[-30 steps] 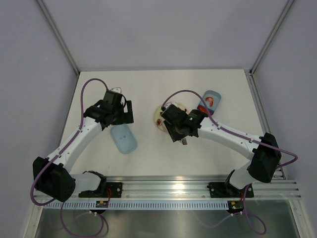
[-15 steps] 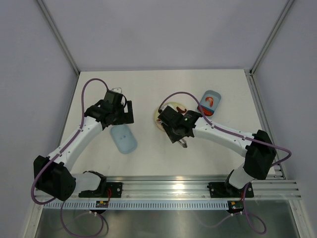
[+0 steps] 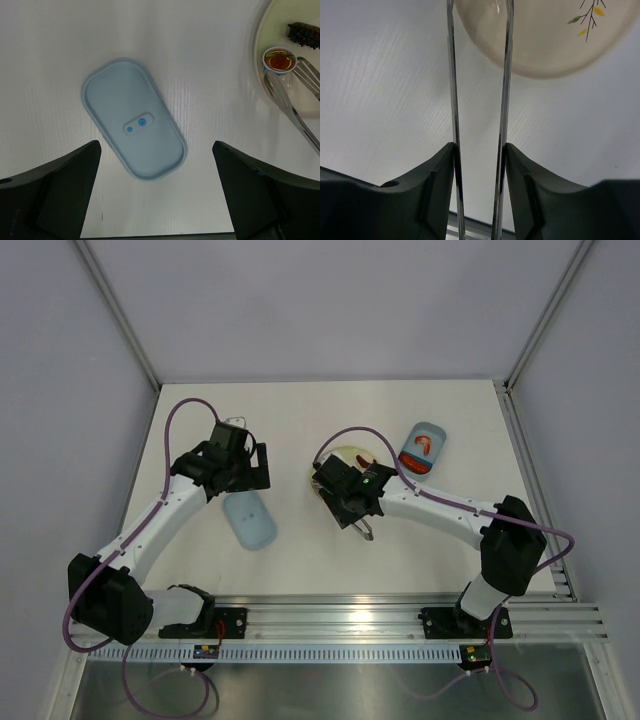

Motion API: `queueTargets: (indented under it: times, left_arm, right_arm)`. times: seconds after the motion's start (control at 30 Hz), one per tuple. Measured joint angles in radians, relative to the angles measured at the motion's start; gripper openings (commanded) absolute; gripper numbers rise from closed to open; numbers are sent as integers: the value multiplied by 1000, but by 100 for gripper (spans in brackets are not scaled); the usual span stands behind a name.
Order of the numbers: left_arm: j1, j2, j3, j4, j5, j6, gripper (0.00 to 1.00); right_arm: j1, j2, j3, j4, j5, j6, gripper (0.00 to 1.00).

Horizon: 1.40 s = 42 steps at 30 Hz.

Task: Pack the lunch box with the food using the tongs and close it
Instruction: Pick up the fake food from the plate.

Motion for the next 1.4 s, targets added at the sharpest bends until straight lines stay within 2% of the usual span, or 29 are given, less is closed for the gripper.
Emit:
queueTargets:
  times: [0.4,0.6,1.03,1.4]
  left_arm:
    - [0,0,0,0,0,0,99]
    - [0,0,0,0,0,0,99]
    - [0,0,0,1,0,0,99]
    - [0,0,0,1,0,0,99]
  right_arm:
    - [0,32,0,31,7,1,51]
    - [0,34,0,40,8,4,38]
    - [0,-35,-1,6,21,20,19]
    - [2,-161,0,-71,119,37,11]
